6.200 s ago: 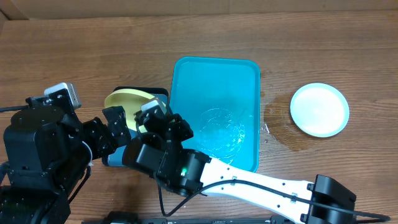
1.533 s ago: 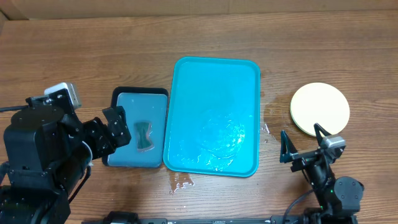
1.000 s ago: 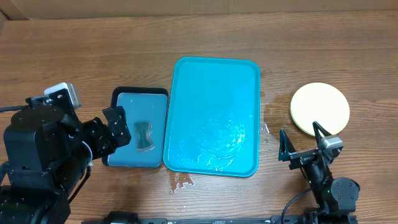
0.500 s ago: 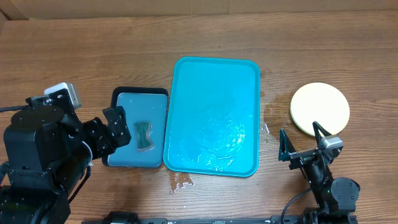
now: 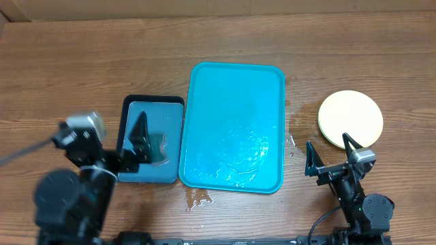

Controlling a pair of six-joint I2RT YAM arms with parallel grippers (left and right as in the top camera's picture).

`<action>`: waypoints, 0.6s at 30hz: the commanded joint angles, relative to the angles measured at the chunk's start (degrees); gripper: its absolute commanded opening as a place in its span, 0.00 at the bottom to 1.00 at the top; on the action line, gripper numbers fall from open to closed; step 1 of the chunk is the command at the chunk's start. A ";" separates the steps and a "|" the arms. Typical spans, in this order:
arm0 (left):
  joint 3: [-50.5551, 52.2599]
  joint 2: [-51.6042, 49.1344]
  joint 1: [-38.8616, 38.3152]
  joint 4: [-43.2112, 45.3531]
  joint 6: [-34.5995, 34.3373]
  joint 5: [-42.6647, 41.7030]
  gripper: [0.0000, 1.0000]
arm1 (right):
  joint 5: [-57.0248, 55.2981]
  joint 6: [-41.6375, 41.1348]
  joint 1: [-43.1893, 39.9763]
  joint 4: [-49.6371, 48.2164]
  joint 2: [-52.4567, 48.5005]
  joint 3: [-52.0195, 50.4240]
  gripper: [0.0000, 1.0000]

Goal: Clean dirty plates on tray and stack at the side

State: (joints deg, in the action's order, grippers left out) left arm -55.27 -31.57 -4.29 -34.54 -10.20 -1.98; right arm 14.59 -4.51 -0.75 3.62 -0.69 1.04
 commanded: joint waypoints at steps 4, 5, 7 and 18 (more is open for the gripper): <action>24.26 17.94 0.63 13.20 4.20 -2.08 1.00 | -0.42 0.07 0.04 -0.35 0.52 -0.59 1.00; 26.93 20.20 0.63 14.29 4.20 -2.12 1.00 | -0.42 0.07 0.04 -0.35 0.52 -0.59 1.00; 32.20 24.79 0.63 16.31 4.09 -2.14 1.00 | -0.42 0.07 0.04 -0.33 0.52 -0.59 1.00; 50.88 31.41 0.52 33.33 4.44 -1.49 1.00 | -0.42 0.07 0.04 -0.35 0.52 -0.59 1.00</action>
State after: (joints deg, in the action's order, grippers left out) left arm -7.92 -1.02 -4.01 -3.95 -6.87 -3.42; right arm 14.59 -4.47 -0.75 3.64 -0.69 1.04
